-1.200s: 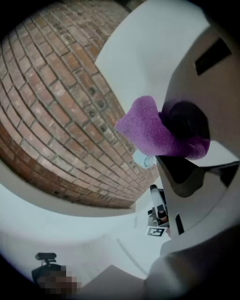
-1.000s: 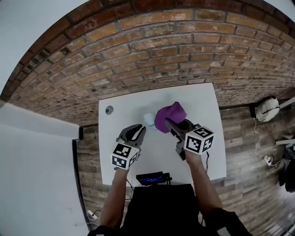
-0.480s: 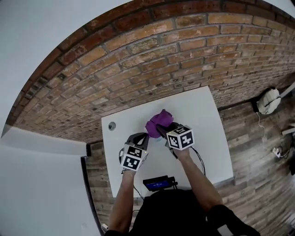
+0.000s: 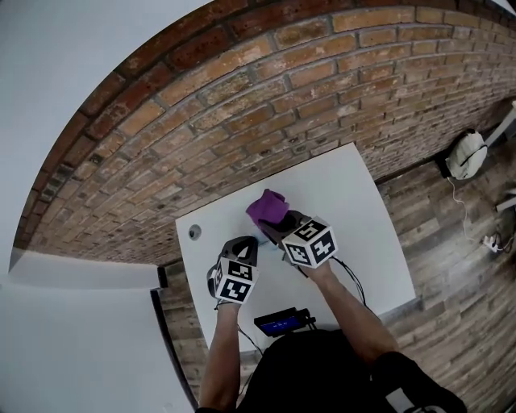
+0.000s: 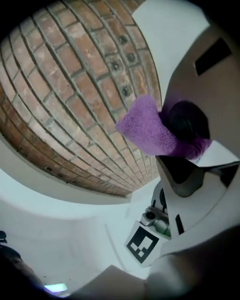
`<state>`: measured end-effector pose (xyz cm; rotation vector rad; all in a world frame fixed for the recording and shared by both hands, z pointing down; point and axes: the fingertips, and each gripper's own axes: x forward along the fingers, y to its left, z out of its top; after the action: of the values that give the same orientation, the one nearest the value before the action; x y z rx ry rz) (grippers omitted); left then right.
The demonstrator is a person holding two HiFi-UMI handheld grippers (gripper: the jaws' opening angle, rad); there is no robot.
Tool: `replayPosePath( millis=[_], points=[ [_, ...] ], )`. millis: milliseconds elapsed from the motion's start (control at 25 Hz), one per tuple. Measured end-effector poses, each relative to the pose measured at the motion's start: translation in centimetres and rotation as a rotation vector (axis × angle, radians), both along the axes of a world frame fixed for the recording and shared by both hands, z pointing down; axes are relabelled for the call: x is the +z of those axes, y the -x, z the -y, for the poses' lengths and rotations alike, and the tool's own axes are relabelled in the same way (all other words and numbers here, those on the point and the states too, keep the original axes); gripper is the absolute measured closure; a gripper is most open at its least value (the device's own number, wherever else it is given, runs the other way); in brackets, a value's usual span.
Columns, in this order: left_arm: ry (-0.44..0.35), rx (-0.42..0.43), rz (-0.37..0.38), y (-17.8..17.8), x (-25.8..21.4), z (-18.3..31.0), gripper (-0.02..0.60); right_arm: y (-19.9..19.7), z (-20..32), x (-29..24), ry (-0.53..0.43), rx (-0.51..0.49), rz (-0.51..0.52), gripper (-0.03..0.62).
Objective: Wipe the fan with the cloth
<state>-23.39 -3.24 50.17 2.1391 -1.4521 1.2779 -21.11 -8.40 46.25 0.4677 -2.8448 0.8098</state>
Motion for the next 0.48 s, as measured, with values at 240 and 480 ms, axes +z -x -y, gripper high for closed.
replayPosePath(
  millis=[240,480],
  points=[
    [0.080,0.052,0.060,-0.5,0.4,-0.5,0.575,0.9,-1.3,2.0,0.118,-0.011,0.082,0.516],
    [0.104,0.072,0.093,-0.5,0.4,-0.5,0.575,-0.8,-0.5,3.9,0.254,0.080,0.216,0.516]
  ],
)
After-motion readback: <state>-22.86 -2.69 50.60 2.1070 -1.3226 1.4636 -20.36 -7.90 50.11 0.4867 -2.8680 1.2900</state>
